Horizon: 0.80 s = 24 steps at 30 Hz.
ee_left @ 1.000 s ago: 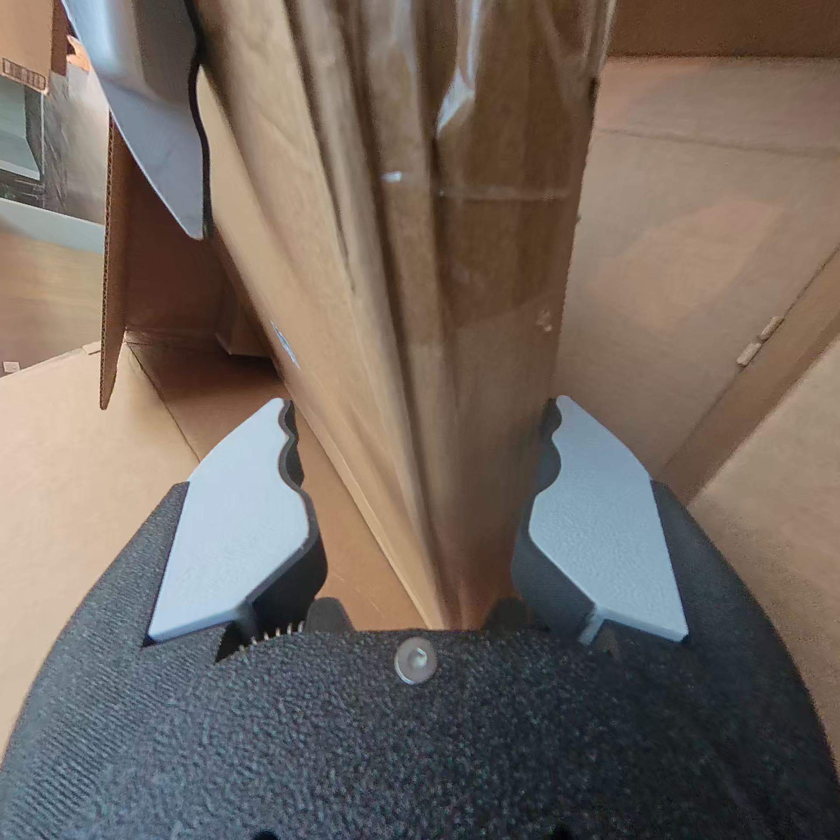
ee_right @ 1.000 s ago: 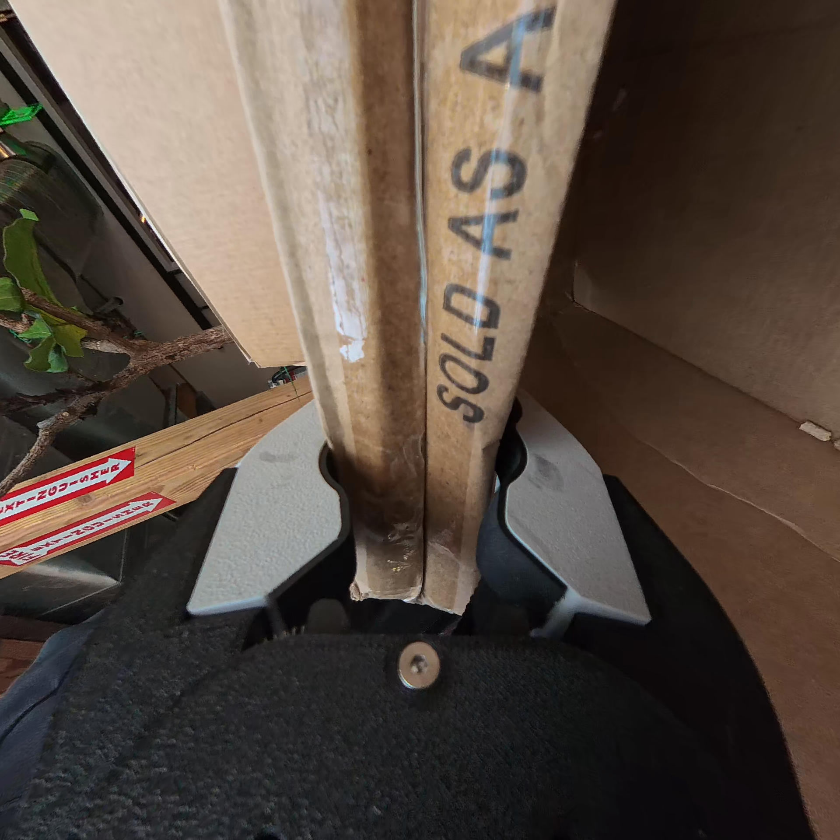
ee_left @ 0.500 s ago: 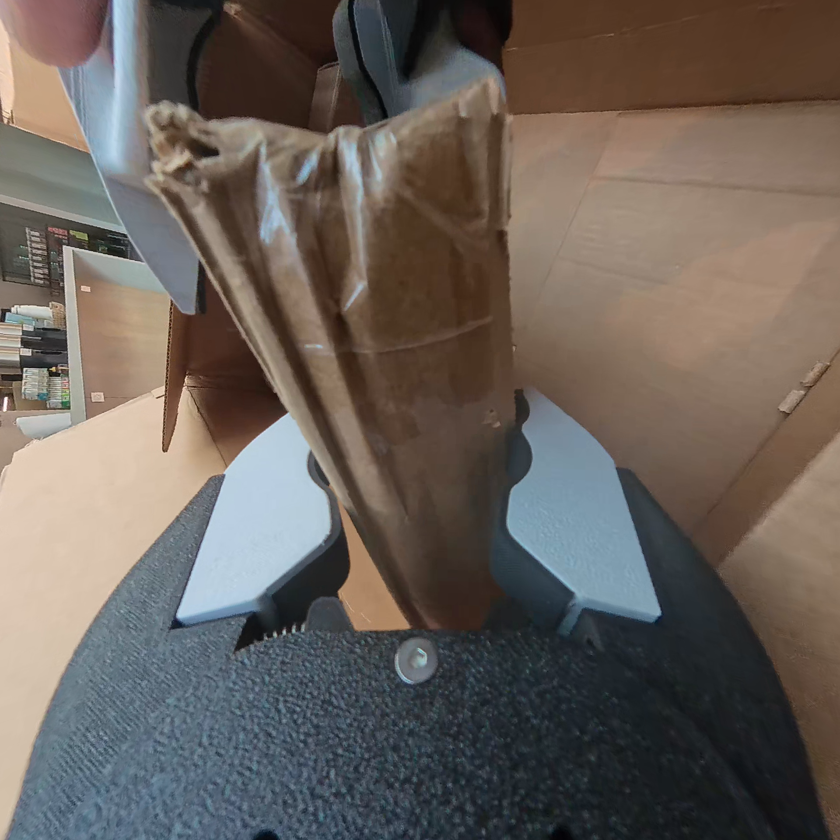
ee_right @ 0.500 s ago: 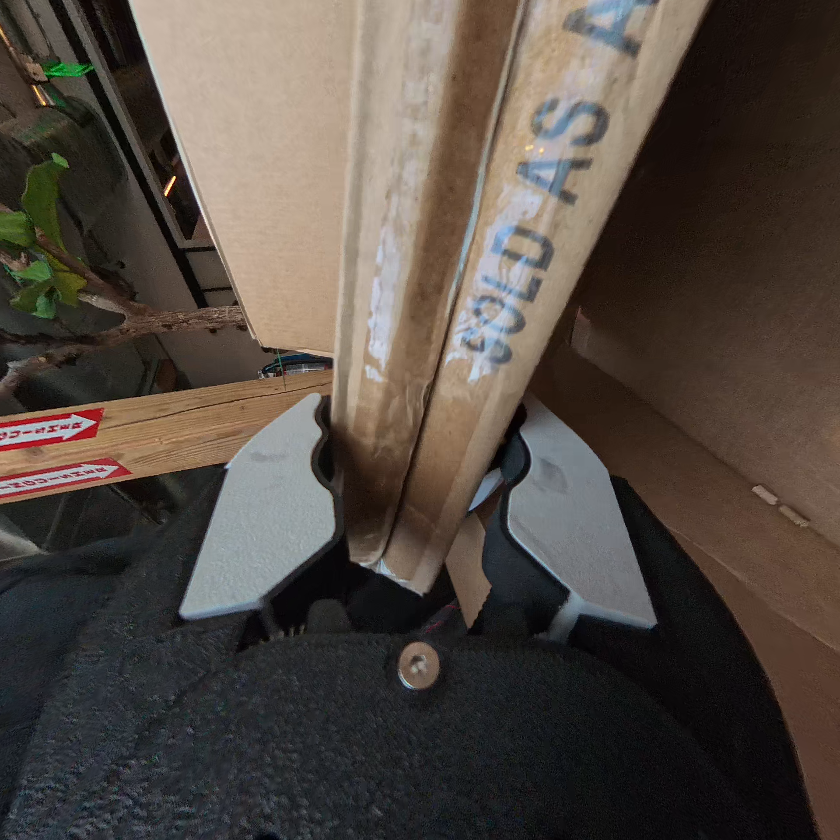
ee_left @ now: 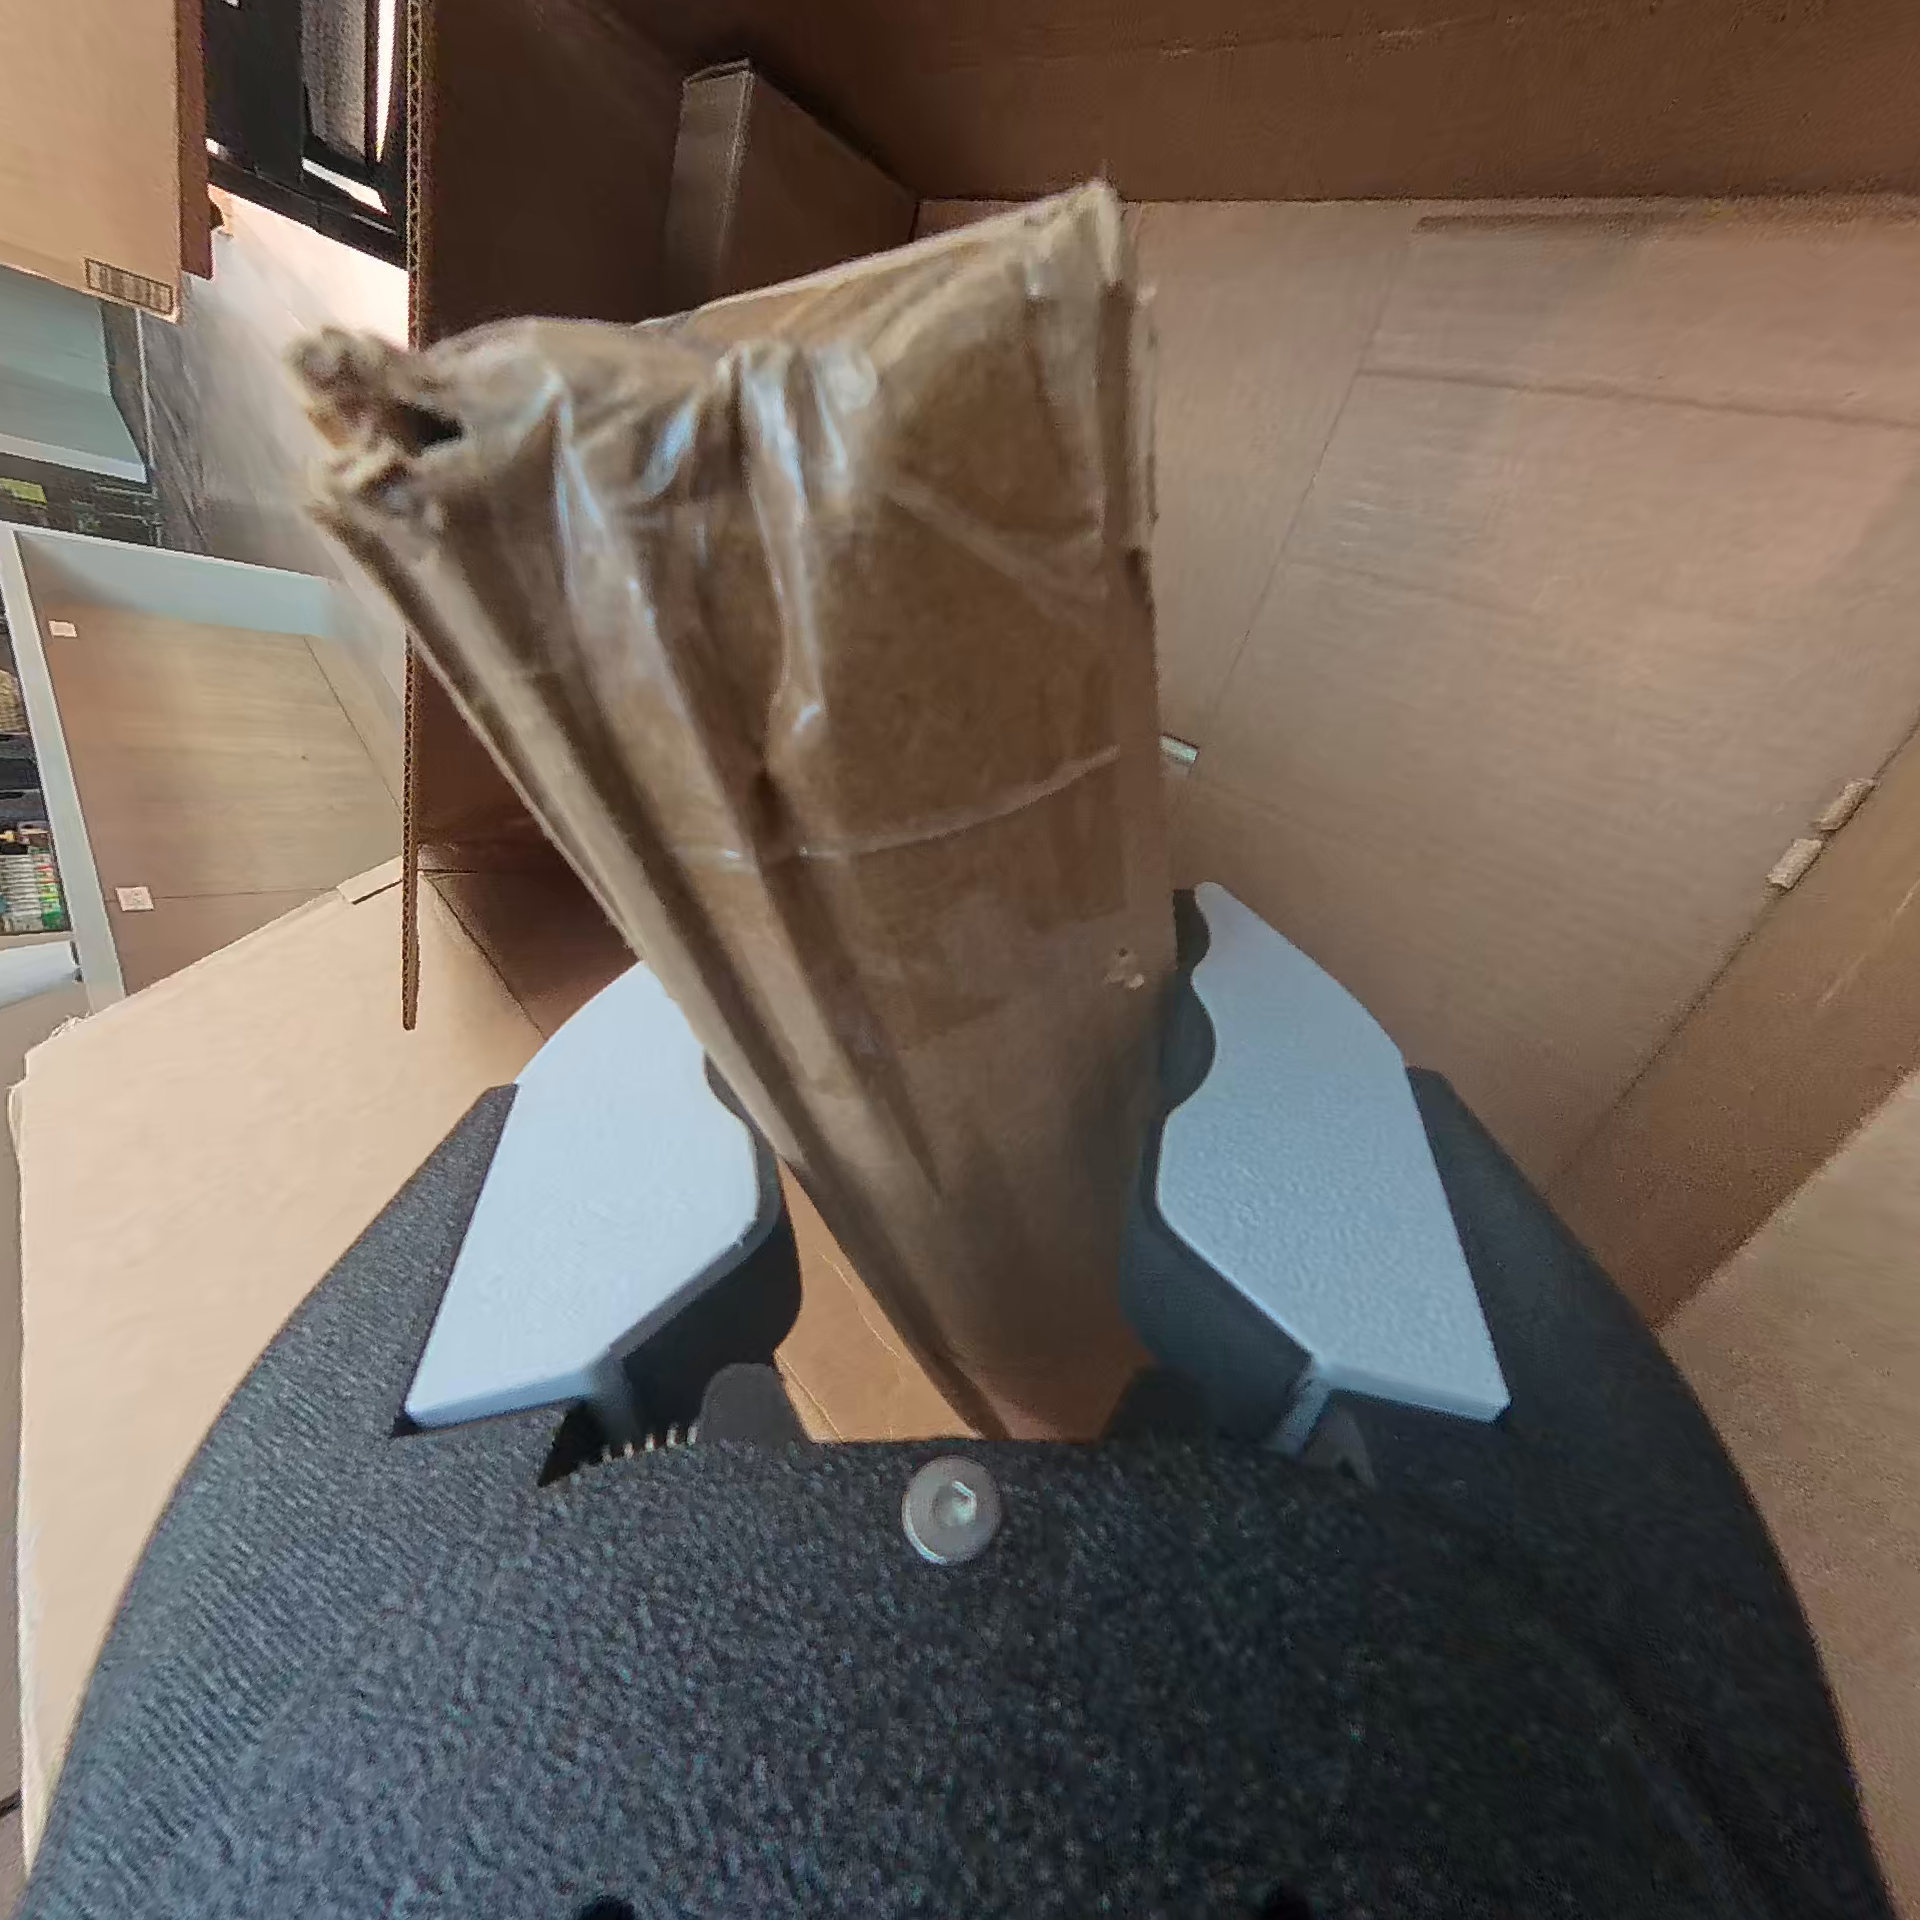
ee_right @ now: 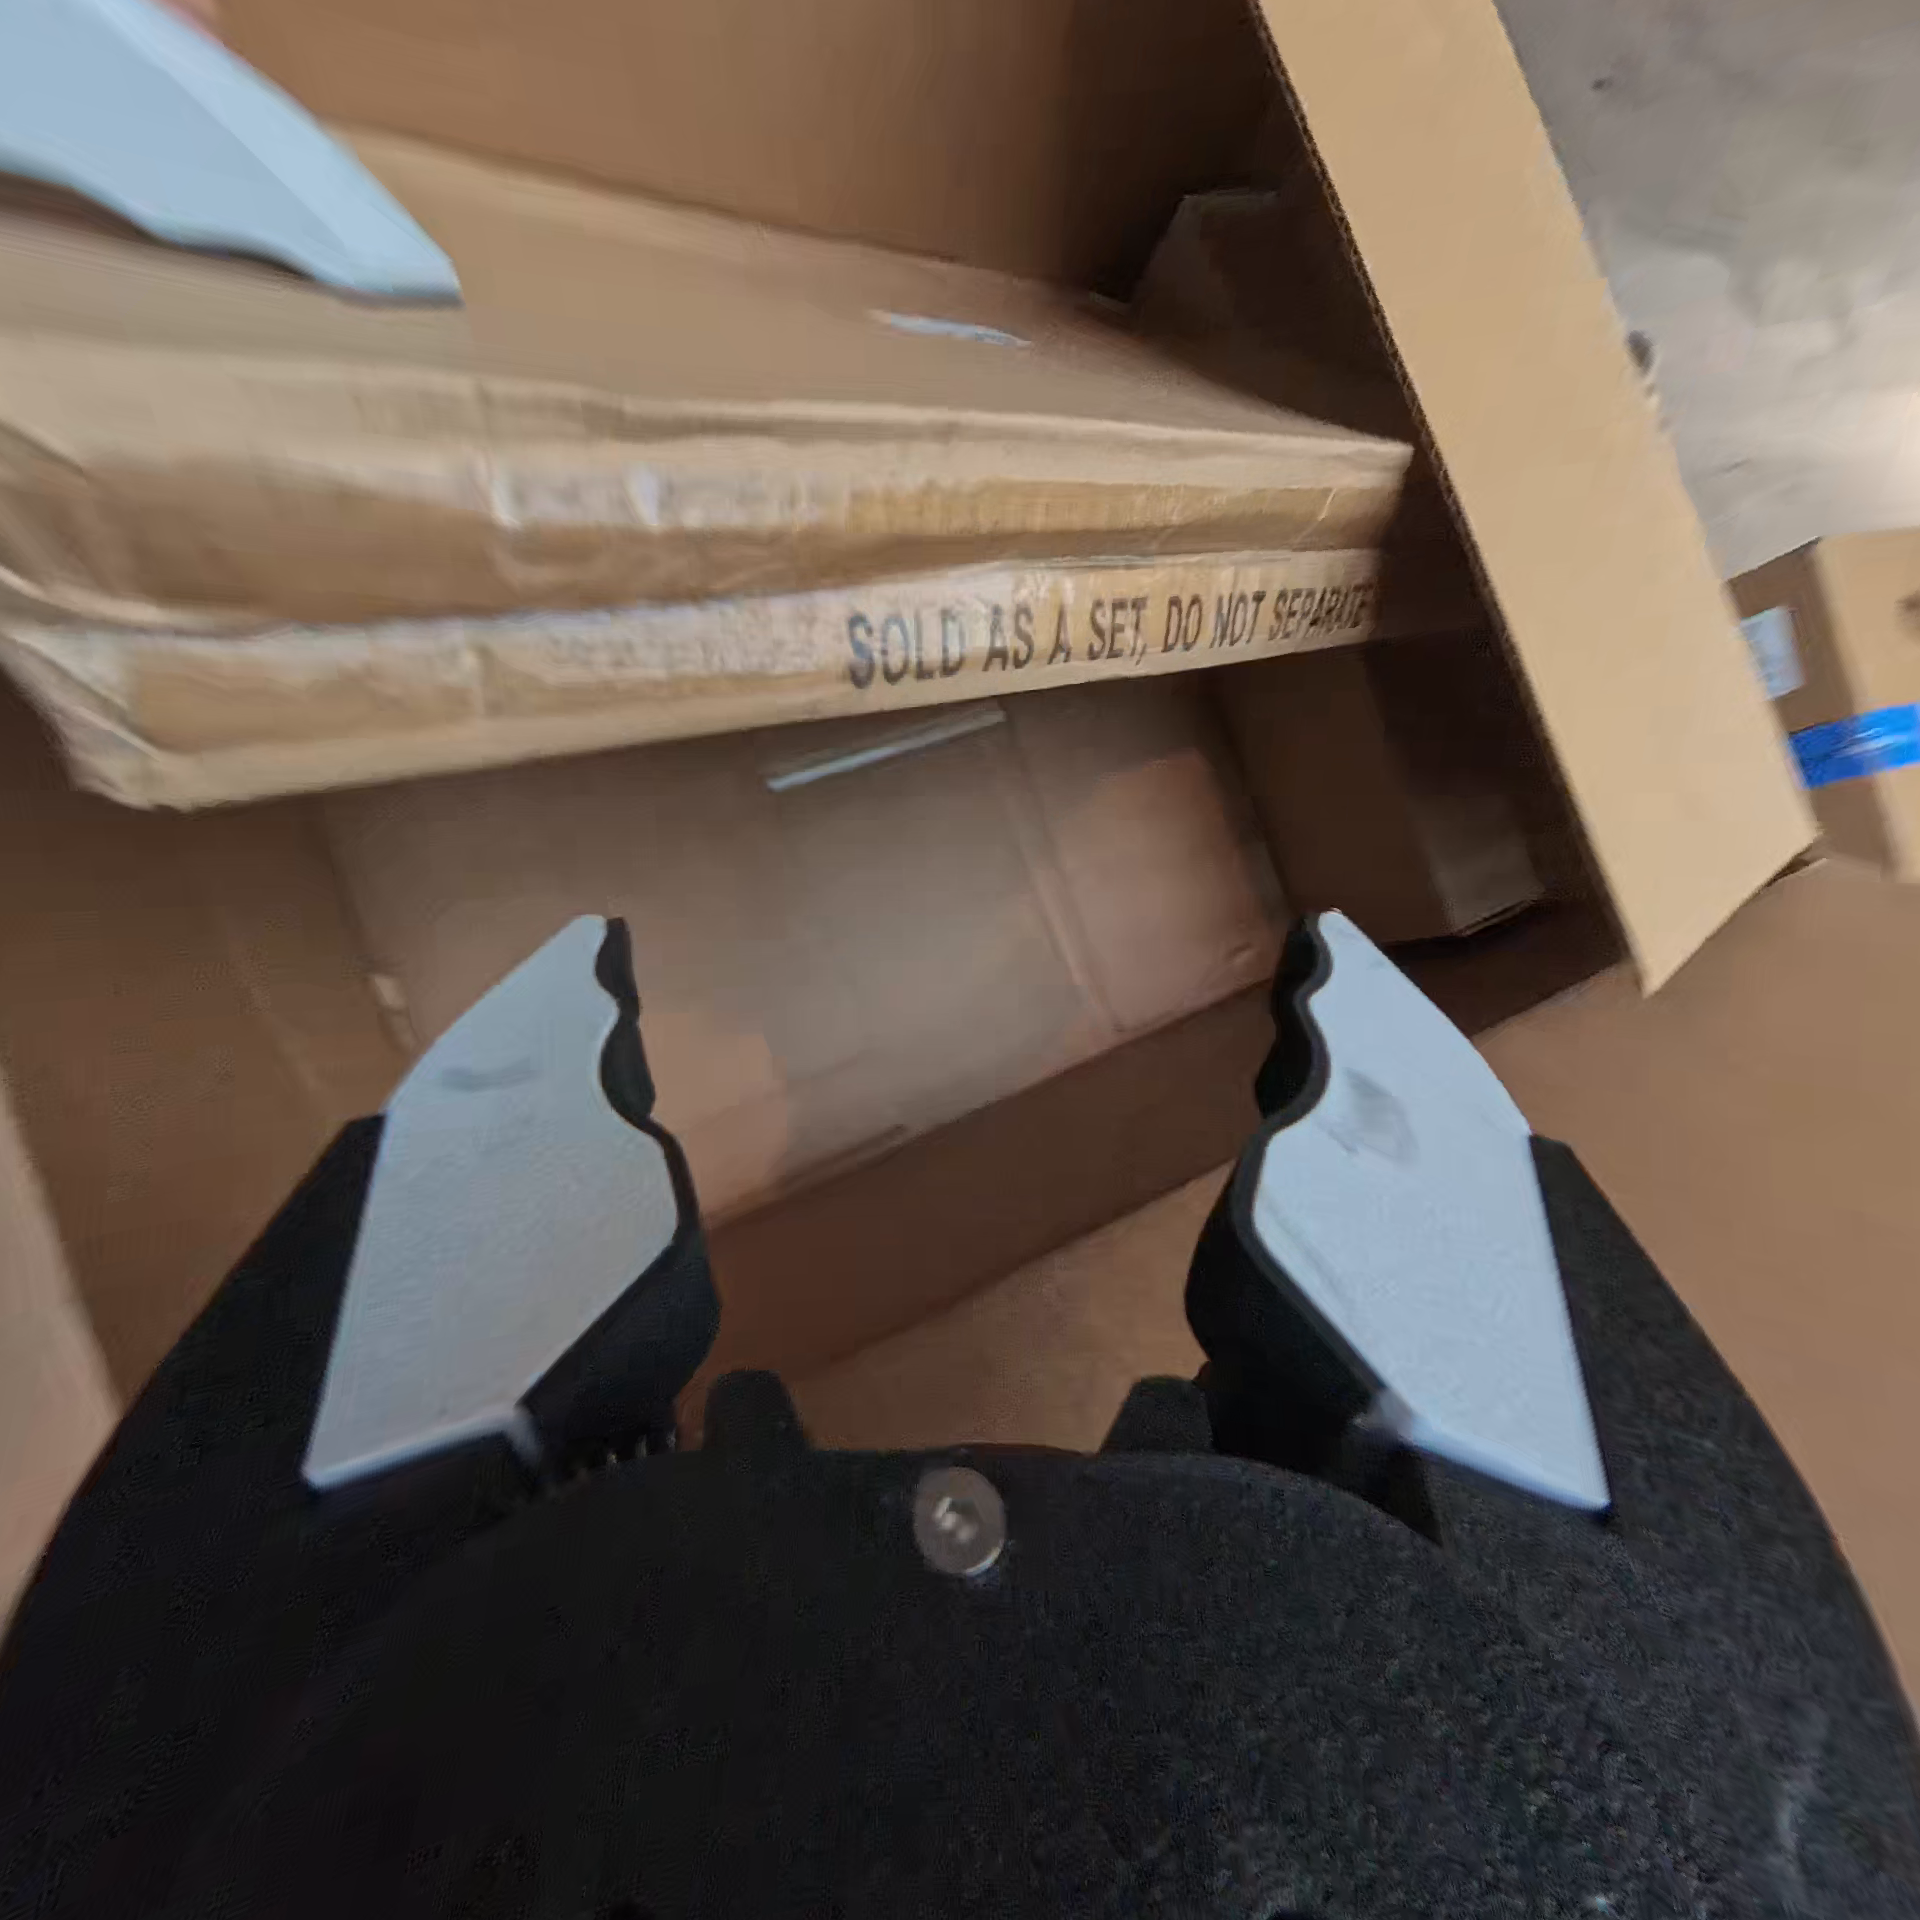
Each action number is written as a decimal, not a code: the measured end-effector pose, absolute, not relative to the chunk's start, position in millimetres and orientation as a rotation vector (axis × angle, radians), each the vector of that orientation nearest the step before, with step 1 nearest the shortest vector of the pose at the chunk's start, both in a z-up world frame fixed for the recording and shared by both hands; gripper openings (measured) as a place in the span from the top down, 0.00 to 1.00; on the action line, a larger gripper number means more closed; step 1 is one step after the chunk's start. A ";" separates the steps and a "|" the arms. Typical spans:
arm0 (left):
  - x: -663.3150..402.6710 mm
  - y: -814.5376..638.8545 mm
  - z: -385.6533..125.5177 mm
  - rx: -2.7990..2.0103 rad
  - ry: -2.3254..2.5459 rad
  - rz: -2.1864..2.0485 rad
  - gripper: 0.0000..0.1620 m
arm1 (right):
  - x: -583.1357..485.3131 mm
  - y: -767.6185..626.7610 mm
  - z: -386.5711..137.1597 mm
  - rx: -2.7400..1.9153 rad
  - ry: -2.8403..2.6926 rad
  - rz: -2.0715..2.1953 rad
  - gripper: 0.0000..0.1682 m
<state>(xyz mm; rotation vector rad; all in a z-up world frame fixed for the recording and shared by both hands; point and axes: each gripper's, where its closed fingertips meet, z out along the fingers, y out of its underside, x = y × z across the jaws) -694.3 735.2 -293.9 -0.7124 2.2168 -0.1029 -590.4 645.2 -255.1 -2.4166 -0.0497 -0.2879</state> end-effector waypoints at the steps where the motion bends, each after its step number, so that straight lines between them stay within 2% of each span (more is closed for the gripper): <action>1: -693.4 735.4 -292.2 -0.718 2.220 -0.103 0.53 | -583.0 647.4 -261.5 -2.443 -0.180 -0.419 0.27; 4: -691.5 736.3 -287.9 -0.729 2.227 -0.103 0.53 | -570.3 661.3 -277.4 -2.421 -0.539 -0.665 0.21; 10: -692.3 736.9 -288.2 -0.737 2.228 -0.092 0.53 | -549.8 696.2 -283.6 -2.199 -0.947 -0.864 0.18; 16: -692.3 736.9 -288.0 -0.738 2.226 -0.088 0.53 | -534.8 722.3 -307.8 -1.985 -1.309 -0.987 0.19; 20: -692.3 737.0 -288.0 -0.739 2.226 -0.085 0.52 | -529.6 741.3 -316.9 -1.864 -1.395 -1.015 0.19; 24: -691.8 736.6 -288.0 -0.739 2.228 -0.080 0.52 | -522.3 761.7 -317.6 -1.781 -1.398 -1.041 0.23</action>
